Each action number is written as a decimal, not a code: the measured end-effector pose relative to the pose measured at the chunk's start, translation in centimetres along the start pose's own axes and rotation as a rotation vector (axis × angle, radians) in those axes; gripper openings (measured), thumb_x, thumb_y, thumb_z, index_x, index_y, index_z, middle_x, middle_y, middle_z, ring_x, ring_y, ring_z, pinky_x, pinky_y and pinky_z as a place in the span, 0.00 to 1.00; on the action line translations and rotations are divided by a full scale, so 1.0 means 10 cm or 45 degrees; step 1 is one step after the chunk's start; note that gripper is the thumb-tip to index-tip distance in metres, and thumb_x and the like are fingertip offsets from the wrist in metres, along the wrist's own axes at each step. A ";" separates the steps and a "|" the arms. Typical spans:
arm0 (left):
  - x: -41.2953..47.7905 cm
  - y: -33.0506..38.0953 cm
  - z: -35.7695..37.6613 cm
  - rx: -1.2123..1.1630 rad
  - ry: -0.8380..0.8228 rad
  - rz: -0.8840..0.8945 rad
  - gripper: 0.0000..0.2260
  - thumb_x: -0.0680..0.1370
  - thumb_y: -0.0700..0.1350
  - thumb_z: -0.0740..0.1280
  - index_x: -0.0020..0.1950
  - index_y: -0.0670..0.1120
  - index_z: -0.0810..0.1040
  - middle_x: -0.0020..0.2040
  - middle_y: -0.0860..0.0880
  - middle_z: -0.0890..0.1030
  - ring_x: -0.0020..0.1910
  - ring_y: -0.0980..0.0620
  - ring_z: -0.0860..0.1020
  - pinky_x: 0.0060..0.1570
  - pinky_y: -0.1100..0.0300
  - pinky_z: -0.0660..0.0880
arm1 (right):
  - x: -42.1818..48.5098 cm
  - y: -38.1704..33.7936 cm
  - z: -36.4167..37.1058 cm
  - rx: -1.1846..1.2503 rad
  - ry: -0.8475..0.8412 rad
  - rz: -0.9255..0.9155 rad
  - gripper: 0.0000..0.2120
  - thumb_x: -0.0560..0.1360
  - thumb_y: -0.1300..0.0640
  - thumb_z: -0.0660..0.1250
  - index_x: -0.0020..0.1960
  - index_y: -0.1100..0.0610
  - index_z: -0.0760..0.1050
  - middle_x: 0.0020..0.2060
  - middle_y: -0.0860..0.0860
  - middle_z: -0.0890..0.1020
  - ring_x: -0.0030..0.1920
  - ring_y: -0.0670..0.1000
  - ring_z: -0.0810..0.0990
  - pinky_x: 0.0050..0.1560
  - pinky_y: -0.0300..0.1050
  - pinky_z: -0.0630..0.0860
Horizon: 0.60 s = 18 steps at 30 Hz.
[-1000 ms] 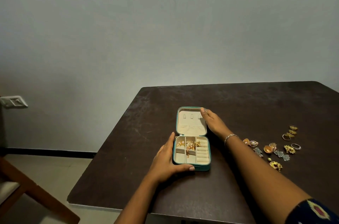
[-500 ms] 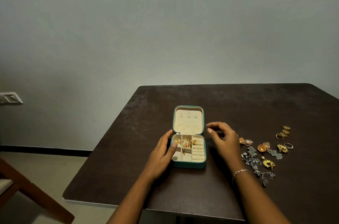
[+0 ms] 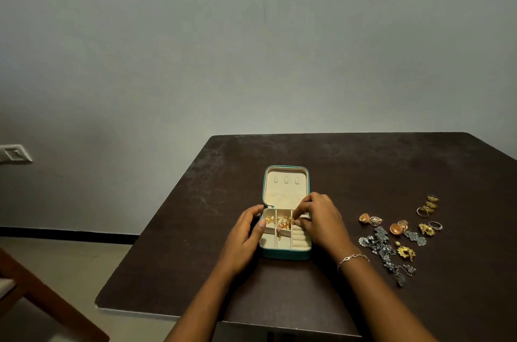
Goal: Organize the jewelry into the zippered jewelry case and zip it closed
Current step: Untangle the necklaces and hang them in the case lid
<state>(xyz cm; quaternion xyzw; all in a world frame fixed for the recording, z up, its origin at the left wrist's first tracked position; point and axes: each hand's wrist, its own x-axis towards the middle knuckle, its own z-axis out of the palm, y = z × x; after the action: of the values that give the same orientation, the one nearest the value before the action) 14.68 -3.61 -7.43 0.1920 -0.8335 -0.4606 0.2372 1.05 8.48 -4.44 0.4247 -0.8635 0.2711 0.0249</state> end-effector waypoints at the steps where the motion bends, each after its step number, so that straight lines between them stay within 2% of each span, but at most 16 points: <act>1: 0.00 0.00 0.00 -0.004 0.006 0.002 0.12 0.80 0.46 0.58 0.64 0.56 0.67 0.63 0.55 0.73 0.60 0.61 0.72 0.56 0.65 0.71 | 0.01 -0.01 -0.01 -0.015 -0.007 0.007 0.05 0.73 0.55 0.68 0.48 0.51 0.81 0.52 0.48 0.75 0.57 0.48 0.69 0.50 0.39 0.66; 5: -0.01 0.00 -0.01 -0.090 0.050 -0.029 0.12 0.80 0.46 0.58 0.63 0.55 0.69 0.61 0.55 0.75 0.59 0.61 0.73 0.57 0.60 0.73 | 0.03 -0.02 -0.07 0.060 -0.050 0.043 0.03 0.73 0.57 0.67 0.43 0.53 0.80 0.47 0.48 0.77 0.54 0.49 0.71 0.50 0.43 0.68; 9: -0.01 0.04 -0.01 -0.232 0.148 -0.097 0.10 0.80 0.46 0.59 0.60 0.54 0.72 0.58 0.52 0.78 0.57 0.56 0.76 0.57 0.53 0.75 | 0.05 -0.03 -0.23 0.370 -0.069 0.119 0.06 0.72 0.61 0.68 0.38 0.52 0.78 0.39 0.48 0.82 0.45 0.47 0.79 0.47 0.43 0.74; 11: 0.00 0.10 -0.03 -0.259 0.187 -0.088 0.10 0.80 0.44 0.60 0.59 0.52 0.73 0.56 0.51 0.79 0.56 0.55 0.77 0.55 0.56 0.75 | 0.06 -0.05 -0.32 0.549 -0.073 0.123 0.07 0.71 0.63 0.69 0.36 0.53 0.79 0.35 0.46 0.82 0.42 0.45 0.79 0.44 0.37 0.74; 13: 0.02 0.19 -0.05 -0.290 0.222 -0.035 0.10 0.79 0.41 0.61 0.58 0.50 0.74 0.54 0.53 0.79 0.53 0.59 0.77 0.53 0.61 0.75 | 0.08 -0.08 -0.39 0.661 -0.069 0.109 0.09 0.70 0.65 0.69 0.34 0.53 0.78 0.34 0.46 0.82 0.41 0.44 0.80 0.44 0.35 0.74; 15: 0.04 0.29 -0.07 -0.280 0.231 0.033 0.10 0.78 0.37 0.61 0.56 0.49 0.76 0.51 0.56 0.79 0.50 0.65 0.77 0.51 0.66 0.75 | 0.09 -0.10 -0.44 0.760 -0.065 0.096 0.10 0.70 0.67 0.69 0.34 0.55 0.79 0.35 0.49 0.83 0.41 0.47 0.81 0.48 0.40 0.76; 18: 0.11 0.39 -0.10 -0.214 0.218 0.098 0.11 0.77 0.35 0.61 0.54 0.47 0.78 0.50 0.55 0.80 0.51 0.64 0.77 0.54 0.61 0.76 | 0.11 -0.14 -0.51 0.855 -0.062 0.064 0.07 0.70 0.67 0.69 0.37 0.57 0.79 0.36 0.52 0.84 0.43 0.50 0.83 0.51 0.46 0.78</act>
<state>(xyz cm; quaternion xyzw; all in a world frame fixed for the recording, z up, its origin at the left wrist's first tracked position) 13.97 -2.87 -3.41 0.1780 -0.7754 -0.5015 0.3400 0.40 9.44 0.80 0.3940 -0.7365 0.5307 -0.1439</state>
